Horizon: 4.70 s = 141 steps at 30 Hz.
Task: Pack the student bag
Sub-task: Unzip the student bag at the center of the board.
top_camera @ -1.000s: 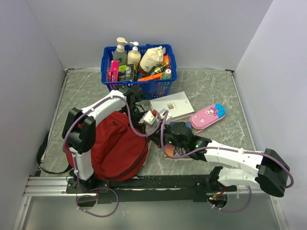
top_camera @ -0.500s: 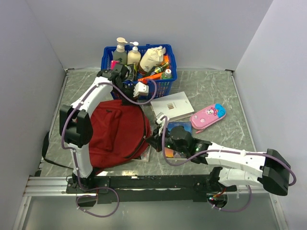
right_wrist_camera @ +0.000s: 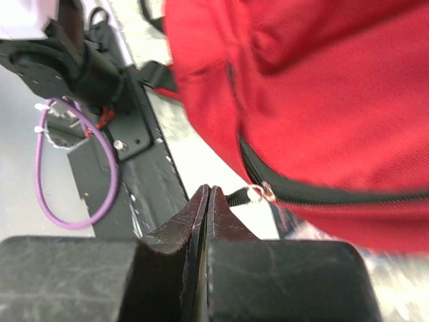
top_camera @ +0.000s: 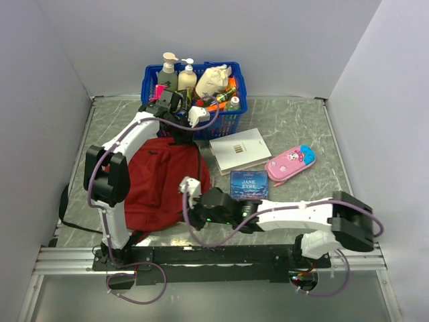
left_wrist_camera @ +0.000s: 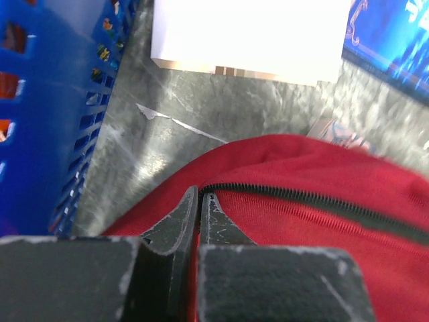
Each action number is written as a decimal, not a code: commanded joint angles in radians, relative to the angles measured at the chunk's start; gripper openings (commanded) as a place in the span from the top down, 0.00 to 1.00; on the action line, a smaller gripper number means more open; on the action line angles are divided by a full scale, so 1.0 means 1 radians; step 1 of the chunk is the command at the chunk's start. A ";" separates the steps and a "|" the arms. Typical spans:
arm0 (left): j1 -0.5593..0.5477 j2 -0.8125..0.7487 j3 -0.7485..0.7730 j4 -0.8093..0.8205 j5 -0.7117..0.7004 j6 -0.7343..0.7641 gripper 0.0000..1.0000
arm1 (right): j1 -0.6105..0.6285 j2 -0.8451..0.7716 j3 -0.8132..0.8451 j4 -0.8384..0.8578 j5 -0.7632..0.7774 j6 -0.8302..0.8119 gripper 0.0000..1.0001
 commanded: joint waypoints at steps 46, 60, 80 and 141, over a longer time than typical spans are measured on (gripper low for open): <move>-0.163 -0.584 -0.645 0.166 0.191 -0.317 0.16 | -0.408 -0.134 -0.143 0.105 -0.017 0.137 0.44; -0.212 -0.590 -0.786 0.309 -0.076 -0.366 0.38 | -0.424 -0.171 -0.169 0.157 -0.014 0.165 0.49; -0.209 -0.633 -0.716 0.263 -0.053 -0.363 0.99 | -0.425 0.009 -0.081 0.044 0.022 0.164 0.62; 0.886 -0.744 -0.573 -0.132 0.169 0.257 0.99 | -0.388 -0.021 -0.235 0.105 -0.067 0.285 0.35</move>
